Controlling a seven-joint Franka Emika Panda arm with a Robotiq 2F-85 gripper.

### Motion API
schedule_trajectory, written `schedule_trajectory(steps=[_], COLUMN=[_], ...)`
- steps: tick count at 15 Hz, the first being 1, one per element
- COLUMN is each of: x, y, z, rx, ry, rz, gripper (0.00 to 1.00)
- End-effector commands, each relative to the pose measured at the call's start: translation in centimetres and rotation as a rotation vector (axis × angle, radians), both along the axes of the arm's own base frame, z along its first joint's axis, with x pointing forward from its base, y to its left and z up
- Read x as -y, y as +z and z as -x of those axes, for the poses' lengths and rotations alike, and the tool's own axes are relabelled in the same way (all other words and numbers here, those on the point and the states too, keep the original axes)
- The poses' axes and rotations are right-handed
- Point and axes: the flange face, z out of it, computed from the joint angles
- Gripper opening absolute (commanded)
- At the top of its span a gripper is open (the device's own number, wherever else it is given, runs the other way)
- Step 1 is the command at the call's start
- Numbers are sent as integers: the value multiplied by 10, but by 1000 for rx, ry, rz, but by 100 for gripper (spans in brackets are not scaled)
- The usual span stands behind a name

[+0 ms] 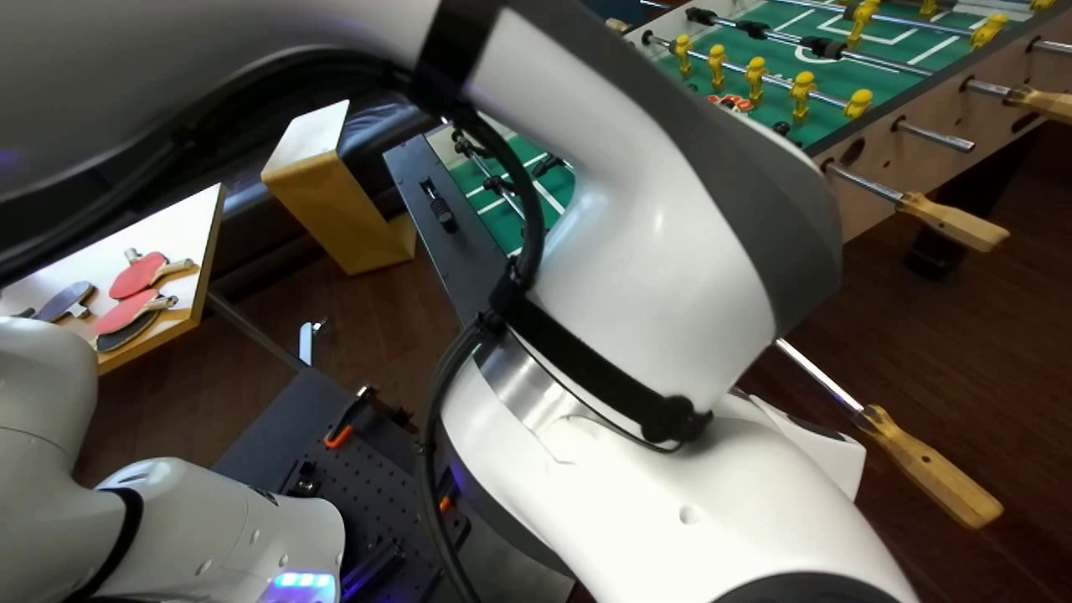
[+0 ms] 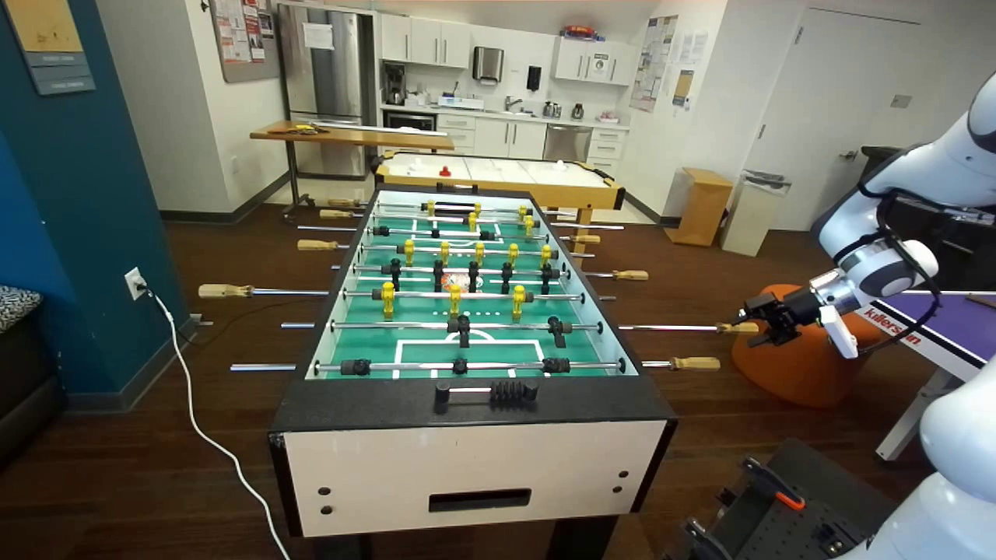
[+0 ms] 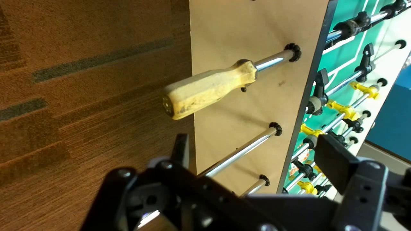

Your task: Twist and then pull the first rod on the right side of the foosball table

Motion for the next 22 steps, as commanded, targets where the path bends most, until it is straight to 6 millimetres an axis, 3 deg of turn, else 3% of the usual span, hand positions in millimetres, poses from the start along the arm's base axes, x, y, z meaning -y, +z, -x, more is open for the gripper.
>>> schedule_trajectory(steps=[1, 6, 11, 12, 14, 18, 22], x=[-15, -44, -84, -63, -76, -83, -99], y=[1, -4, 5, -10, -5, -3, -7], z=[4, 22, 29, 25, 25, 24, 14], rx=[3, -120, -235, -237, -243, -236, -318], ry=[-91, -341, -436, -408, -415, -430, -636], rz=[-65, -57, 56, 40, 50, 27, -78], gripper=[100, 100, 100, 100, 100, 100, 100])
